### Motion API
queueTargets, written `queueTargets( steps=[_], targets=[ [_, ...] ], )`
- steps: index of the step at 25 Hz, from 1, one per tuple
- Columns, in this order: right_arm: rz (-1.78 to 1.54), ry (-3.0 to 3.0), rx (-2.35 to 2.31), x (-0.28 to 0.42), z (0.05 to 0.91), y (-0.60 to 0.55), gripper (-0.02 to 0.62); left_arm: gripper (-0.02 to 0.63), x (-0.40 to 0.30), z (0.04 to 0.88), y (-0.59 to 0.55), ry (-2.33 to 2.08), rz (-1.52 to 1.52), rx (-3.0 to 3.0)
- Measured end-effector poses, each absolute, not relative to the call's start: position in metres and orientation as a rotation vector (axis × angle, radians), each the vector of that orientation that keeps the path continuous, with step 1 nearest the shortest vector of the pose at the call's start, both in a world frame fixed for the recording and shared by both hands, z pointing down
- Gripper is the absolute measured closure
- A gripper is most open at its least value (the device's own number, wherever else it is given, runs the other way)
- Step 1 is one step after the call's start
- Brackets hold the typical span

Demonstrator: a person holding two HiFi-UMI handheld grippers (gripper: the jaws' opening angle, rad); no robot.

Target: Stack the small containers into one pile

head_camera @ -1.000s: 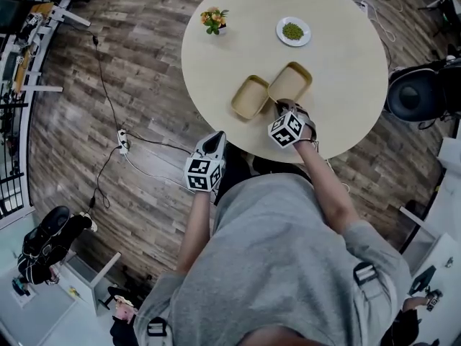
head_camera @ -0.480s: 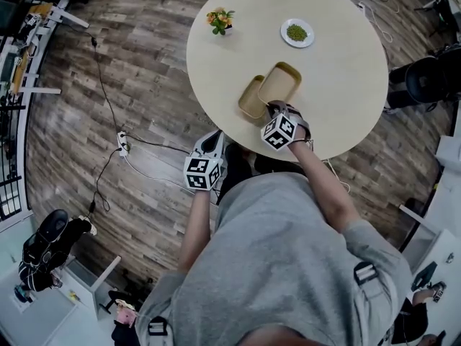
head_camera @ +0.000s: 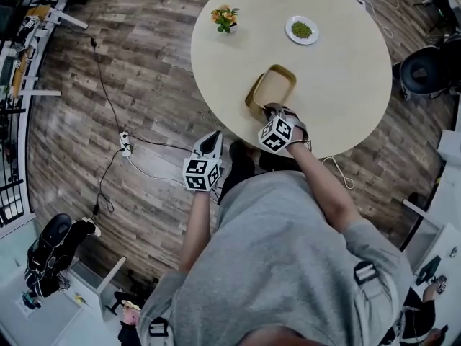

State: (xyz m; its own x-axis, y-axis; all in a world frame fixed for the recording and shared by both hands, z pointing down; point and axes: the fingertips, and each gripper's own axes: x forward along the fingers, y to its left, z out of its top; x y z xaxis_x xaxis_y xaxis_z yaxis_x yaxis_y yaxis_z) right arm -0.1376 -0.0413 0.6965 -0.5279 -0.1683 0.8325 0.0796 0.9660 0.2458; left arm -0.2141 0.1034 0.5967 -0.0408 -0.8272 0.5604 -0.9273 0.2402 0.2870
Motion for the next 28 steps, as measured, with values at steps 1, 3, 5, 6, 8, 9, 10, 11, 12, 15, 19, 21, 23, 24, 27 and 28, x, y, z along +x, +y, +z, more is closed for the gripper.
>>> queueTargets(
  steps=[1,3,5,6,8,9,10,11,12,15,19,21,23,24,27,28],
  targets=[
    [-0.309,-2.103,0.058,-0.139,0.698,-0.038,0.568,0.589,-0.216,0.597,0.104,-1.878,0.204,1.605],
    [-0.296,-2.101,0.05,-0.141,0.701,-0.029,0.568,0.589,-0.219,0.596,0.108,-1.875,0.21,1.607],
    [-0.284,-2.101,0.042,-0.144,0.705,-0.022,0.568,0.589,-0.222,0.597,0.113,-1.87,0.221,1.608],
    [-0.28,-2.101,0.04,-0.145,0.707,-0.019,0.568,0.589,-0.224,0.599,0.115,-1.865,0.231,1.609],
    [-0.277,-2.104,0.04,-0.148,0.712,-0.014,0.568,0.589,-0.228,0.601,0.119,-1.856,0.247,1.608],
    [-0.274,-2.106,0.041,-0.151,0.713,-0.013,0.568,0.589,-0.231,0.603,0.121,-1.852,0.252,1.606],
    [-0.266,-2.109,0.041,-0.154,0.713,-0.012,0.569,0.589,-0.234,0.603,0.123,-1.848,0.256,1.603],
    [-0.255,-2.111,0.042,-0.157,0.714,-0.011,0.568,0.589,-0.237,0.604,0.125,-1.843,0.26,1.602],
    [-0.244,-2.111,0.045,-0.159,0.714,-0.012,0.568,0.589,-0.239,0.605,0.126,-1.839,0.263,1.601],
    [-0.223,-2.104,0.055,-0.161,0.72,-0.015,0.568,0.589,-0.242,0.609,0.126,-1.823,0.27,1.604],
    [-0.201,-2.097,0.05,-0.159,0.728,-0.017,0.565,0.589,-0.244,0.613,0.118,-1.806,0.275,1.625],
    [-0.165,-2.102,0.049,-0.159,0.729,-0.013,0.561,0.589,-0.245,0.611,0.118,-1.799,0.278,1.638],
    [-0.135,-2.108,0.062,-0.159,0.728,-0.011,0.55,0.589,-0.247,0.608,0.119,-1.791,0.283,1.651],
    [-0.129,-2.11,0.068,-0.16,0.728,-0.011,0.538,0.589,-0.247,0.608,0.12,-1.785,0.285,1.657],
    [-0.12,-2.113,0.074,-0.162,0.73,-0.011,0.508,0.589,-0.25,0.612,0.12,-1.766,0.295,1.672],
    [-0.12,-2.112,0.077,-0.162,0.73,-0.01,0.498,0.589,-0.25,0.613,0.121,-1.758,0.299,1.678]
  ],
)
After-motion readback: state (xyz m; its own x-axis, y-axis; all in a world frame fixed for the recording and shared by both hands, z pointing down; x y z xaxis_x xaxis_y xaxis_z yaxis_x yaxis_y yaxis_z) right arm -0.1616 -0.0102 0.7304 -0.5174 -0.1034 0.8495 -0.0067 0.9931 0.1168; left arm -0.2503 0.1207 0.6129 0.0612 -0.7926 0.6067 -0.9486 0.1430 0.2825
